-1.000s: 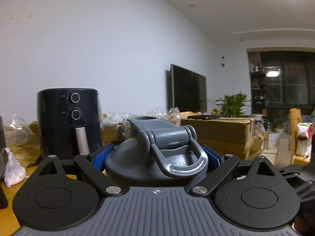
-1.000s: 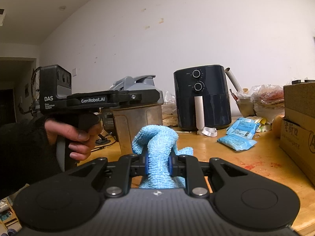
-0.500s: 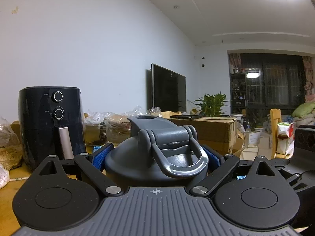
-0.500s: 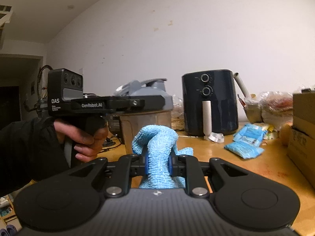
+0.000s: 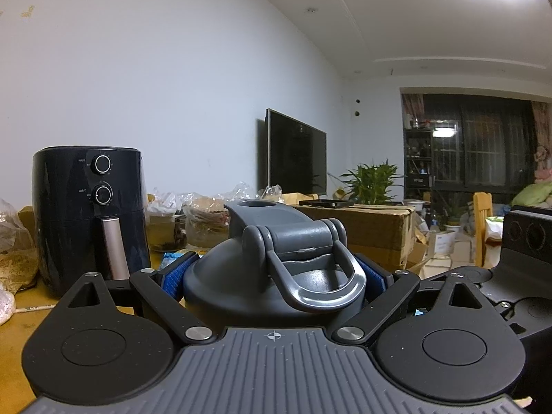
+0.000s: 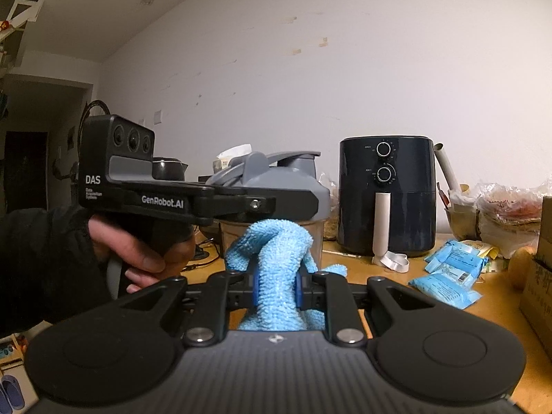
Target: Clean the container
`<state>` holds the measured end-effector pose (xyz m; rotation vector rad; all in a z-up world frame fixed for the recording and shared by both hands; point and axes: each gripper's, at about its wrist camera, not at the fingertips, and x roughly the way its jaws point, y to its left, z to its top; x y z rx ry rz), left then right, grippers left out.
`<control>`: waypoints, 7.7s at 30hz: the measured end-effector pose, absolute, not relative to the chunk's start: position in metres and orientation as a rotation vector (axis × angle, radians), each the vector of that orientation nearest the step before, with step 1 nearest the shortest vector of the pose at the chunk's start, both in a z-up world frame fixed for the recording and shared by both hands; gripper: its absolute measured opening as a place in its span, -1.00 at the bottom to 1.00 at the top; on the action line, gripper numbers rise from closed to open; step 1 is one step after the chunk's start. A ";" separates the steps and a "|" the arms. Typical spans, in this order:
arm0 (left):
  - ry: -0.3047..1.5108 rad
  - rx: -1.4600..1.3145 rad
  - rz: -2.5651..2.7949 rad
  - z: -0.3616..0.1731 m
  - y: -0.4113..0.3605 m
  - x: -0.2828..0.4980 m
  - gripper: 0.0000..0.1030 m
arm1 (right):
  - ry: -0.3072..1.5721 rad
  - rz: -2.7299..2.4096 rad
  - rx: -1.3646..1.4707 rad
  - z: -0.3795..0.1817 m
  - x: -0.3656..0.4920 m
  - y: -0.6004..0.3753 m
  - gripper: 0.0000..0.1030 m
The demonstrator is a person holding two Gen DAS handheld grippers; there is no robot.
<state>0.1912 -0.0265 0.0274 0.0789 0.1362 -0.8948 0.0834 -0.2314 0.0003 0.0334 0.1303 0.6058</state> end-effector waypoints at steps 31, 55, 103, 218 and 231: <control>0.146 0.084 -0.882 0.029 -0.029 0.191 0.84 | 0.396 0.641 -0.073 -0.041 0.104 -0.216 -0.73; 0.142 0.083 -0.882 0.027 -0.028 0.191 0.84 | 0.424 0.628 -0.074 -0.050 0.109 -0.212 -0.72; 0.144 0.091 -0.845 0.026 -0.031 0.188 0.85 | 0.138 0.571 0.048 0.001 0.072 -0.235 -0.65; 0.136 0.054 0.145 0.044 -0.133 0.144 0.84 | 0.193 0.522 0.119 -0.018 0.060 -0.258 -0.64; 0.107 0.075 -0.016 0.039 -0.116 0.147 0.84 | 0.196 0.524 0.122 -0.019 0.059 -0.257 -0.64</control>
